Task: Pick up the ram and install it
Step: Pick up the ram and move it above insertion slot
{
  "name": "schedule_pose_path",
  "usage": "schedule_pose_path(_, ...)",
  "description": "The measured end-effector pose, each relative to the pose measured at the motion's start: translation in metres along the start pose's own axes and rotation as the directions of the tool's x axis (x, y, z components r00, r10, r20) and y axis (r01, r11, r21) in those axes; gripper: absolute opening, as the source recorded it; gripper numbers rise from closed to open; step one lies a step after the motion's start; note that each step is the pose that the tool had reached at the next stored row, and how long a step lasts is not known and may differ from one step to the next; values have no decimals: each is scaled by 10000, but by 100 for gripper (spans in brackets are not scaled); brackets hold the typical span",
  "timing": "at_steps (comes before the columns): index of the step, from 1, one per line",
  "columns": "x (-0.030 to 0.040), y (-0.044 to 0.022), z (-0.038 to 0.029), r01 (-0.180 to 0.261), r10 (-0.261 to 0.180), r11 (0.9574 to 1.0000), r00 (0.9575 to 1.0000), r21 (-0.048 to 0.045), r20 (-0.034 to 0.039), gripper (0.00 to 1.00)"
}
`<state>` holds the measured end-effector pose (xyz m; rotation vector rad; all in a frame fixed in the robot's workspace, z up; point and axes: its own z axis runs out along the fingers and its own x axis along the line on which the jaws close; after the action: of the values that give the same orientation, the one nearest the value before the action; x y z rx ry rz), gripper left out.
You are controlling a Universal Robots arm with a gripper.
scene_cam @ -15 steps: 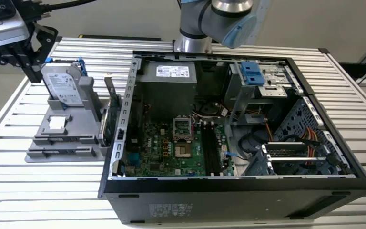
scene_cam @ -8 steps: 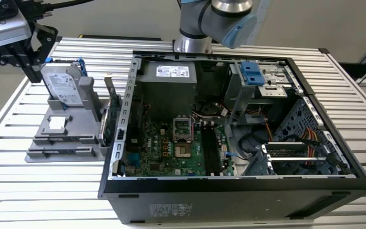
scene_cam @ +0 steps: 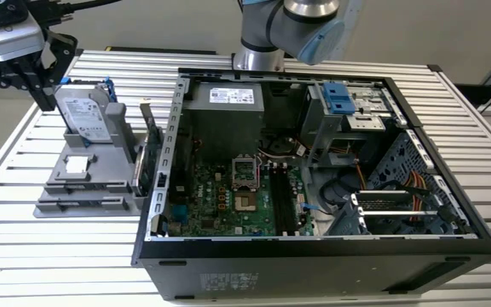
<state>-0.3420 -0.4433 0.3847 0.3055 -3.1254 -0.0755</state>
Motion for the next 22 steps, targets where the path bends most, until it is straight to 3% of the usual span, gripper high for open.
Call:
schedule_pose_path(11,0,0,0,706,-706,9975,9975,-4,-34,0)
schedule_pose_path(22,1,0,0,1461,-1461,9893,9893,-11,-70,0)
